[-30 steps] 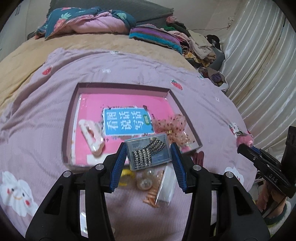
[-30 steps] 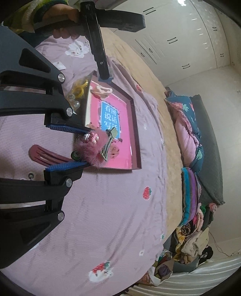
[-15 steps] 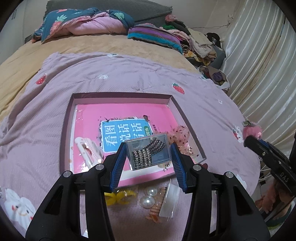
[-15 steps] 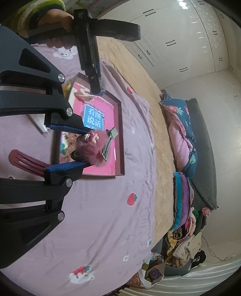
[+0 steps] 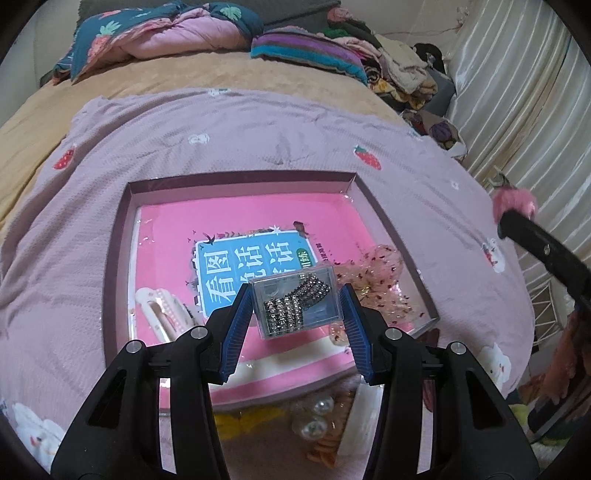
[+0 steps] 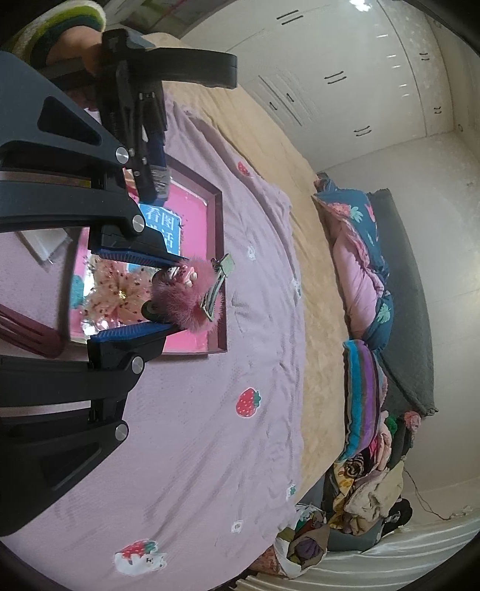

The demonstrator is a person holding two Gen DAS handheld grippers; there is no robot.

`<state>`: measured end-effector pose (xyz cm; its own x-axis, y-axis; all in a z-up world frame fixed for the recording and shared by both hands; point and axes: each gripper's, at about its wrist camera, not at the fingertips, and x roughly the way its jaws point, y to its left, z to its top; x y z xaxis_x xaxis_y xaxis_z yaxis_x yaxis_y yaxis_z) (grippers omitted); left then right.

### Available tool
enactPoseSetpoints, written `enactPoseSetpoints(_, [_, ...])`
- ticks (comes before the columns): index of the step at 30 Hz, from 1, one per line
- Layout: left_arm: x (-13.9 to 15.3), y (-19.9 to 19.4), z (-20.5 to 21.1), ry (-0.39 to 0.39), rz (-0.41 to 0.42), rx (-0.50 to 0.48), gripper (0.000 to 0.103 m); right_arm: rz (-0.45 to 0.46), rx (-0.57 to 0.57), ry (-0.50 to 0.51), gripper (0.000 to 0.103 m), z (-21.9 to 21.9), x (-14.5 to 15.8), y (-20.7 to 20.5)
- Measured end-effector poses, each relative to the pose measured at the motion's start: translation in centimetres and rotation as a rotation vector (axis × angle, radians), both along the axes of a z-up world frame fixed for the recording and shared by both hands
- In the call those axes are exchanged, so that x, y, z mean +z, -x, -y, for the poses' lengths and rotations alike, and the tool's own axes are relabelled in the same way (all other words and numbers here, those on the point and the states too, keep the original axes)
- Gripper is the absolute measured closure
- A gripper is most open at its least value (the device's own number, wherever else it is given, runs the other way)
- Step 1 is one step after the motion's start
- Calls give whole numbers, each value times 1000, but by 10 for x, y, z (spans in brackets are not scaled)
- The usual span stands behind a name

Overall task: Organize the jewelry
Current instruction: 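Carry the hairpin case and pink fluffy clip over the pink box, then open the left tool onto the book while the right tool releases the fluffy clip in the box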

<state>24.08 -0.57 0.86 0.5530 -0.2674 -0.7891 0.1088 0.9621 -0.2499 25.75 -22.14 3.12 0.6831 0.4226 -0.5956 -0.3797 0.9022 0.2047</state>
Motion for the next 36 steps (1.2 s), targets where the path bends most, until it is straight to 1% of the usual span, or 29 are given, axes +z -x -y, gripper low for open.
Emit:
enactPoseSetpoints(8, [-26, -11, 2, -15, -56, -12, 63, -63, 10, 40, 76, -15, -27, -31])
enactPoseSetpoints(13, [-41, -14, 4, -16, -85, -21, 63, -123, 17, 68, 76, -24, -55, -47])
enactPoseSetpoints(19, [-54, -15, 7, -26, -108, -36, 63, -183, 31, 98, 76, -32, -86, -58])
enactPoseSetpoints(25, [-62, -12, 5, -36, -126, -37, 62, -226, 48, 123, 76, -43, -110, -63])
enactPoseSetpoints(27, [-61, -8, 2, -35, -121, -28, 54, -234, 53, 126, 76, -45, -115, -63])
enactPoseSetpoints(29, [-58, -3, -3, -34, -114, -16, 49, -241, 55, 134, 74, -47, -119, -64])
enactPoseSetpoints(31, [-55, 2, -9, -27, -110, -3, 46, -249, 55, 134, 74, -49, -122, -63])
enactPoseSetpoints(33, [-51, 8, -16, -34, -104, 14, 41, -253, 56, 129, 73, -50, -124, -63])
enactPoseSetpoints(34, [-48, 10, -19, -34, -98, 23, 40, -255, 54, 129, 72, -51, -125, -62])
enactPoseSetpoints(36, [-44, 15, -24, -29, -93, 39, 36, -253, 62, 129, 66, -52, -126, -60])
